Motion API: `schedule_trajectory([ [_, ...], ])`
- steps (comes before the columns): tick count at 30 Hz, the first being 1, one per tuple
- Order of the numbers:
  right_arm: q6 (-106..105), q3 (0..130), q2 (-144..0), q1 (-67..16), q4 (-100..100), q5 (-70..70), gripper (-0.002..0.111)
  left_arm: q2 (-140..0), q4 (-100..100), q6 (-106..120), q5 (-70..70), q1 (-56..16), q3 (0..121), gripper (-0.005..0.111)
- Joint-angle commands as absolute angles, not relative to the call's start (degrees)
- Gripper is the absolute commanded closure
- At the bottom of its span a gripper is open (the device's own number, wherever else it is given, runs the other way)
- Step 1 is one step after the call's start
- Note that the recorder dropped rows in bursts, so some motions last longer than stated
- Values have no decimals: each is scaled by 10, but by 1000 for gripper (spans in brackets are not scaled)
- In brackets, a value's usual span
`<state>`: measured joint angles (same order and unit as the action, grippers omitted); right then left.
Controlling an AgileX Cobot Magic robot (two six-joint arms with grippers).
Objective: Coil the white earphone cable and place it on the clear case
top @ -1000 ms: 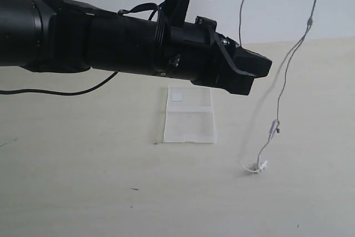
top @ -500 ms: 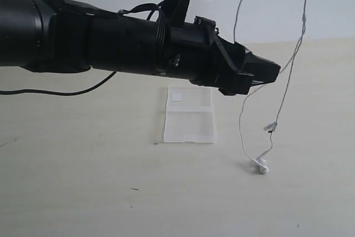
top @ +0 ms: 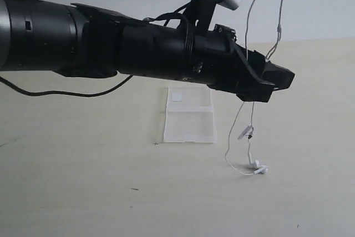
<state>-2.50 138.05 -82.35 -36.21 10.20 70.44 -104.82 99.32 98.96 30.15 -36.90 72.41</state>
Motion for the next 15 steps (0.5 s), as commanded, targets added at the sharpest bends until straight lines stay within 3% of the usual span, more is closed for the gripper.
schedule_trajectory([
  [1,-25,1382,-826,-363,92,700,108,-1069,999,991,265,-378,762,46],
  [2,-25,1382,-826,-363,92,700,108,-1079,999,987,290,-379,772,49],
  [4,-25,1382,-826,-363,99,700,108,-1086,999,987,317,-381,777,79],
  [5,-25,1382,-826,-363,115,700,108,-1086,998,985,318,-380,777,107],
  [10,-24,1382,-818,-363,141,700,108,-1049,888,907,310,-380,777,107],
  [15,-10,1380,-803,-363,193,700,108,-994,669,689,315,-362,775,107],
])
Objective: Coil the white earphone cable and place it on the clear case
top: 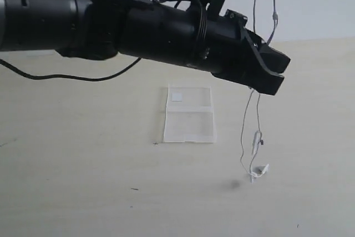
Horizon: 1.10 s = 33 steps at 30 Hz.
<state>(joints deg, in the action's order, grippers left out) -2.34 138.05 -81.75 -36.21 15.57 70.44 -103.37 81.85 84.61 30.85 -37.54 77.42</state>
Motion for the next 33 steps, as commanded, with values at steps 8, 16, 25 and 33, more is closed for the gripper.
schedule_trajectory([
  [8,22,1260,-744,-362,288,700,108,-868,410,444,393,-343,775,107],
  [16,73,1072,-653,-362,278,700,108,-710,254,298,407,-326,775,107],
  [25,79,869,-599,-362,159,700,108,-586,113,182,495,-248,775,107],
  [33,-22,709,-629,-362,-23,700,108,-538,111,176,521,-218,775,107],
])
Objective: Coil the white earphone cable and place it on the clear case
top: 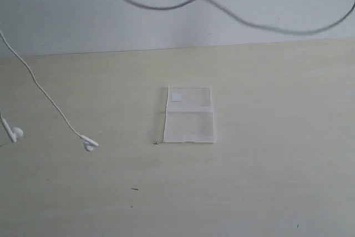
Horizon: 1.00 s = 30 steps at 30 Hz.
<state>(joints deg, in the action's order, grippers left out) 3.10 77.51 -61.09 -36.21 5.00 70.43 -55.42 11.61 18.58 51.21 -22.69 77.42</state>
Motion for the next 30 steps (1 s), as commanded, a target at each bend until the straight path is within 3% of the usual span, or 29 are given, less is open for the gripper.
schedule_trajectory([
  [1,-37,688,-635,-362,-48,698,108,-535,111,174,523,-218,775,107],
  [10,-388,560,-707,-363,-396,429,108,-535,112,145,547,-218,775,107],
  [15,-657,553,-776,-363,-645,420,108,-535,112,137,548,-218,775,107],
  [18,-695,553,-809,-363,-701,420,106,-535,112,132,543,-218,775,107],
  [20,-693,553,-817,-363,-700,449,91,-535,106,131,543,-218,775,107],
  [24,-693,553,-803,-363,-700,538,41,-535,70,102,538,-218,773,107],
  [30,-690,553,-779,-363,-699,541,38,-512,65,60,464,-218,692,107],
])
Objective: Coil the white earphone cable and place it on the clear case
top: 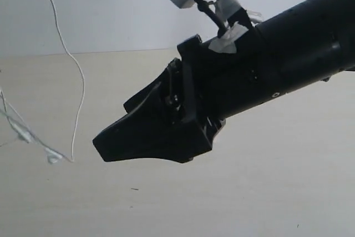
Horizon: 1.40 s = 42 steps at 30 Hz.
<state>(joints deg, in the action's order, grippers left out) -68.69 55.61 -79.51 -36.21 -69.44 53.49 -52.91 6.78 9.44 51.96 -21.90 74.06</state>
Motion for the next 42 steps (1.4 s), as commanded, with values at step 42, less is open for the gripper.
schedule_trajectory([
  [42,-1120,591,-903,-387,-999,514,21,-391,449,275,266,-194,471,107],
])
